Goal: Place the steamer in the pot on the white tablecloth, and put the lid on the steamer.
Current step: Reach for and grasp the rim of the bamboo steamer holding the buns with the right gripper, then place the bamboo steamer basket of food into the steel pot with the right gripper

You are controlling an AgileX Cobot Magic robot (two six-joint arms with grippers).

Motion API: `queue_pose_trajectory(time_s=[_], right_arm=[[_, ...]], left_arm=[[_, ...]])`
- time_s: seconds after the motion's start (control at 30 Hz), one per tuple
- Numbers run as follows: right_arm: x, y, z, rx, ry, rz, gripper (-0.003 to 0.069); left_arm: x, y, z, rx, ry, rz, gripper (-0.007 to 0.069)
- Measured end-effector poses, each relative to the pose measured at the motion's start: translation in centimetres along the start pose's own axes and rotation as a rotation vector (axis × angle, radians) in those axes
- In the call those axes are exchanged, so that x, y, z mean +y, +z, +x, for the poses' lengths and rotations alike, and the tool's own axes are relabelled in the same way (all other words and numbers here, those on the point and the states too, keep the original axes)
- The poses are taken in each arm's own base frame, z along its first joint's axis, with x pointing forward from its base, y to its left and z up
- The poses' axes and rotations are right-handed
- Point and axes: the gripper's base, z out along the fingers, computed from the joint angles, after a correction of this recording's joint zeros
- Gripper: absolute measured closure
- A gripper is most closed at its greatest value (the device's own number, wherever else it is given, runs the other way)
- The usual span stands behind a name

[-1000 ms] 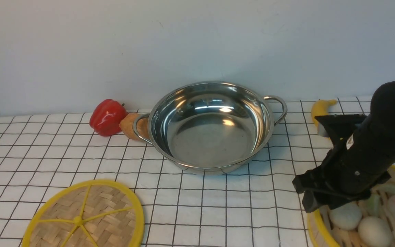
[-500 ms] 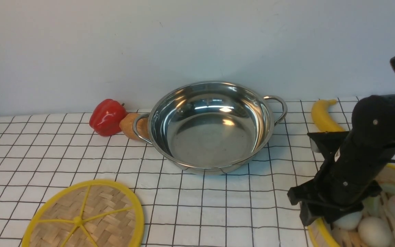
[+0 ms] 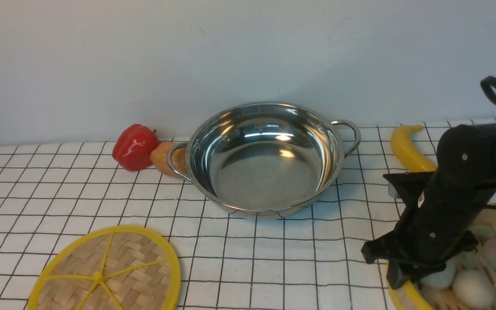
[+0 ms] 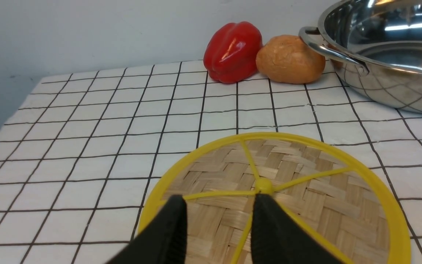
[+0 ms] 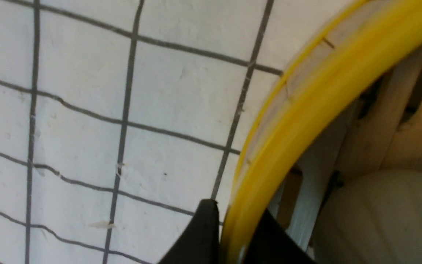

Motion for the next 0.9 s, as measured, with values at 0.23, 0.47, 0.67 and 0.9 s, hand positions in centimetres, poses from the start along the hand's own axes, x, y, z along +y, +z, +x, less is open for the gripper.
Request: queue_pose_trajectory(time_s=[0.23,0.47,0.67,0.9], right_arm=[[0.0,-0.7,-0.3,0.011,-0.035,0.028,0.0583],[0.5,-2.9,-1.5,0.005,-0.084,0.048,0.0595],[0.8,-5.1,-1.3,0.009,-0.103,0.052,0.0591],[0.6,-7.5,-0.5,-0.05,-0.121,0.083,0.0591]], left_arm=[[0.0,0.0,0.0,0.0,0.0,0.0,0.0382],[0.0,0.0,0.0,0.0,0.0,0.0,0.0382],[0.0,0.0,0.0,0.0,0.0,0.0,0.0382],[0.0,0.0,0.0,0.0,0.0,0.0,0.0382]])
